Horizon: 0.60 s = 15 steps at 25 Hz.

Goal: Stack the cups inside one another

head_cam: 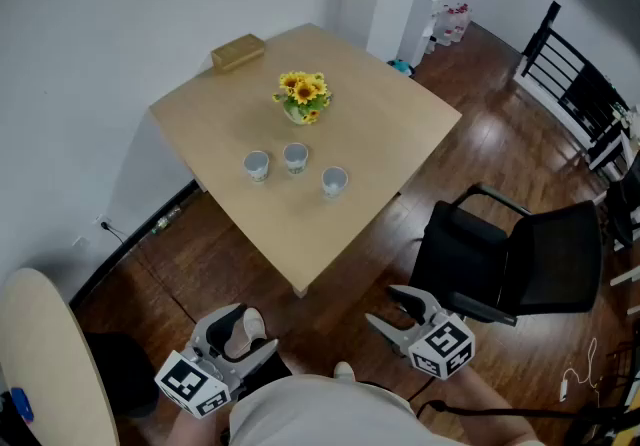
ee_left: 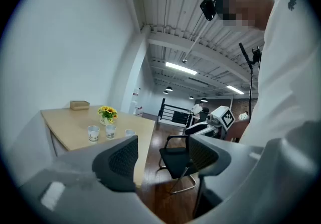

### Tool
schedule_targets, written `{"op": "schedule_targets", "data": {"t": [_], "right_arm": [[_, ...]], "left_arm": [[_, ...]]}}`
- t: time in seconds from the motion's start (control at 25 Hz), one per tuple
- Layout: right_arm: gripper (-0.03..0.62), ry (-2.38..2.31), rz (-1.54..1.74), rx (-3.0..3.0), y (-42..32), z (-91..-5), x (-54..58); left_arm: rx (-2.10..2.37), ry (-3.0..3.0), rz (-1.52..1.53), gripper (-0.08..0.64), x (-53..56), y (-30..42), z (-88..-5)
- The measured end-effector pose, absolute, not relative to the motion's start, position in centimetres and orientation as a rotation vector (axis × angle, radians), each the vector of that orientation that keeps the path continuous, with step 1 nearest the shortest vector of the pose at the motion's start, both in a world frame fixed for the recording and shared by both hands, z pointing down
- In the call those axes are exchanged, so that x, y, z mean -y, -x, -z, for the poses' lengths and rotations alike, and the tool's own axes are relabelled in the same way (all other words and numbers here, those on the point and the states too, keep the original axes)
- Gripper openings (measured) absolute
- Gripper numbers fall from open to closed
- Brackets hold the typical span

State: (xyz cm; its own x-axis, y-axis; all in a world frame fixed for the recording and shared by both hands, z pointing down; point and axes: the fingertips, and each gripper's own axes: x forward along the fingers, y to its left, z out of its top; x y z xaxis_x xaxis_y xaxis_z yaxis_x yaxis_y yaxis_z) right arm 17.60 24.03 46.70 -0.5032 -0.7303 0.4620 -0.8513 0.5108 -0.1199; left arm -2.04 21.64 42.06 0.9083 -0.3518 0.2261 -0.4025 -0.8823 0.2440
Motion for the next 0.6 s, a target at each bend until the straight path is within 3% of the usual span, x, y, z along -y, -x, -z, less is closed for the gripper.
{"op": "schedule_targets", "data": {"t": [0.32, 0.6], "right_arm": [[0.247, -1.506, -0.521, 2.268, -12.3, -46.5, -12.3], [0.268, -1.589, -0.552, 2.15, -13.2, -48.4, -4.9]], "left_arm": [[0.306, -2.869, -0.321, 0.318, -9.9, 7.4, -39.8], [0.231, -2.859, -0.31, 0.318, -3.8, 8.3, -40.2]]}}
